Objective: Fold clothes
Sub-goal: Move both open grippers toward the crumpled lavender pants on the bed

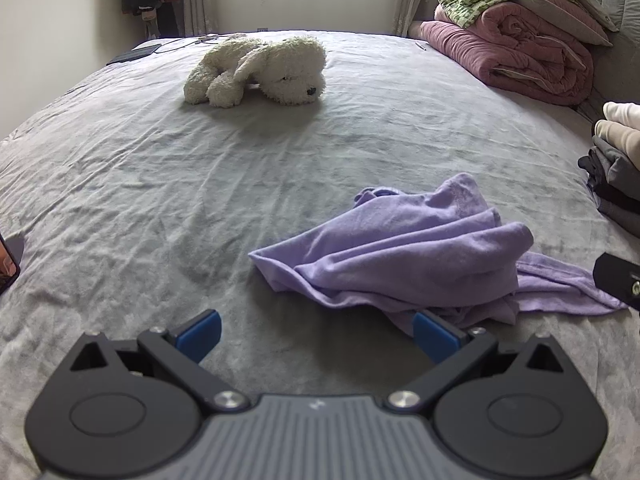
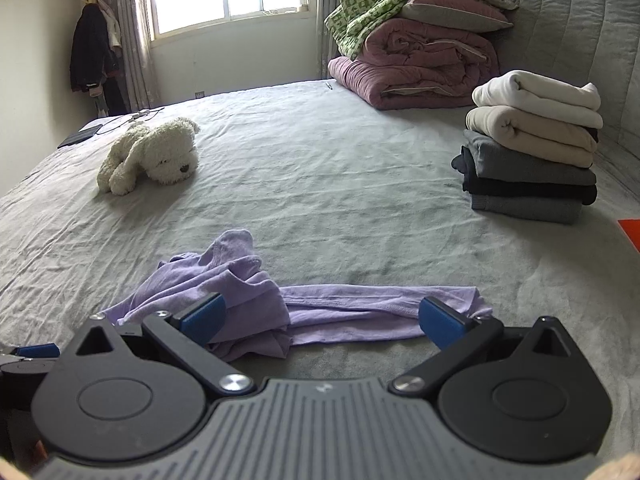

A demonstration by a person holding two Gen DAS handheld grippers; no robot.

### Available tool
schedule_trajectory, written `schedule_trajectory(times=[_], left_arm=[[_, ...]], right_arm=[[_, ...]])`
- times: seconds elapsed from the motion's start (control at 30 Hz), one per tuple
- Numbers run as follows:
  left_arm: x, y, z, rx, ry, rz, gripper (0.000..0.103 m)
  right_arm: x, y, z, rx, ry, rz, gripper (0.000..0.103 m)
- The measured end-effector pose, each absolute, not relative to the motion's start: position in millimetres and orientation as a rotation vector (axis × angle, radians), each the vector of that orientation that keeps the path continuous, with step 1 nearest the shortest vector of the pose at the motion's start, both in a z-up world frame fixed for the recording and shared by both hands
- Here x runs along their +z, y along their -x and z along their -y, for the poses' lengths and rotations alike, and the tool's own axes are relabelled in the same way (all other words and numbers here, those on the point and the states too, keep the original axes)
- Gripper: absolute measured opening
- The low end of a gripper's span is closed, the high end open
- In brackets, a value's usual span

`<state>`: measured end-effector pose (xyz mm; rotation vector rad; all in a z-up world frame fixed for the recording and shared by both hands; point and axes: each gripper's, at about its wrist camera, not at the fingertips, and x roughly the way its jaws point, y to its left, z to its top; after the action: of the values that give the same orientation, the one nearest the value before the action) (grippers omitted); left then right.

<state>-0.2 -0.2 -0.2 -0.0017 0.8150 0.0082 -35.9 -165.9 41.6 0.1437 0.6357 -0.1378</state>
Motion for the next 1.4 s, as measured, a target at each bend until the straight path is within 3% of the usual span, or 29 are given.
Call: schedule_trajectory(times=[1.4], left_arm=[[-16, -29, -22, 0.037, 0.002, -0.92, 0.102]], right_arm=[[13, 2, 168, -0.141, -0.163, -0.733, 0.103]])
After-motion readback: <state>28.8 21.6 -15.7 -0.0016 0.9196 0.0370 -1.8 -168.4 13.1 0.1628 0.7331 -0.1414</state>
